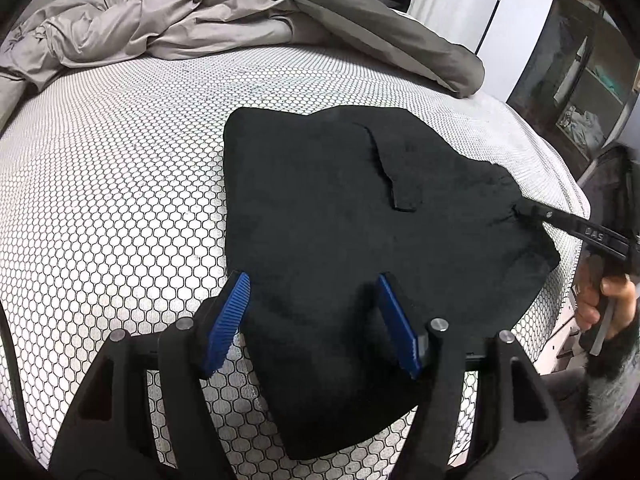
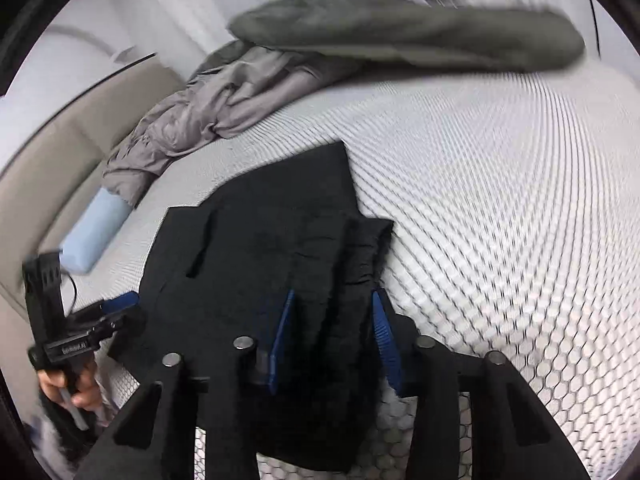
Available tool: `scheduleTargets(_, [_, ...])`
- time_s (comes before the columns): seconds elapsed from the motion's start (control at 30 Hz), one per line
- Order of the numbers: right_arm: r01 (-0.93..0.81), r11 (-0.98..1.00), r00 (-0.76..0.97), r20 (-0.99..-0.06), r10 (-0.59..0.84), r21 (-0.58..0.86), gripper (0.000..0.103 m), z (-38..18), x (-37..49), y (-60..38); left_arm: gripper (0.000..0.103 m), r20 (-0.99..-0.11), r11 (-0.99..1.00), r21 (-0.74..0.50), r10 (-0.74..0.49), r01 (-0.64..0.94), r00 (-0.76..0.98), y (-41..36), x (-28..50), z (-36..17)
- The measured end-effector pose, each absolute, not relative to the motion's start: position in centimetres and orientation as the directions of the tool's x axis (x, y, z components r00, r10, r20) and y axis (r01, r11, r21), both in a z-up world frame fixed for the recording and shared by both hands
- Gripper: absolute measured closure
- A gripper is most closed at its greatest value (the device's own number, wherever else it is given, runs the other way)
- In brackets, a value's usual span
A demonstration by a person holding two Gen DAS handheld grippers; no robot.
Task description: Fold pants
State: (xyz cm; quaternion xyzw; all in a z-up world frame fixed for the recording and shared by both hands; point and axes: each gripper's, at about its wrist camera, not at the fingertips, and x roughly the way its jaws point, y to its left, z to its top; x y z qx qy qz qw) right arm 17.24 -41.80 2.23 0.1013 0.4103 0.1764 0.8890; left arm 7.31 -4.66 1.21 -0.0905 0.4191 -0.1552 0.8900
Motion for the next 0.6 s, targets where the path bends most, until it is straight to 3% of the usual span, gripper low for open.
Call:
scheduleTargets(0.17, [-0.324,0.936,0.655,-0.682,0.325,0.135,0.071,4.1,15.1,-38.5,0.041,-0.724,0.941,-0.271,-0.337,0.2,0.603,-5.1,7.5,0.9])
scheduleTargets(0.6, [-0.337,0.937,0.652,-0.697,0.299,0.087,0.073,3.3,14.6,-38.1,0.041,-0.728,0.953,-0.23,-0.302,0.195,0.616,-5.7,8.4,0.7])
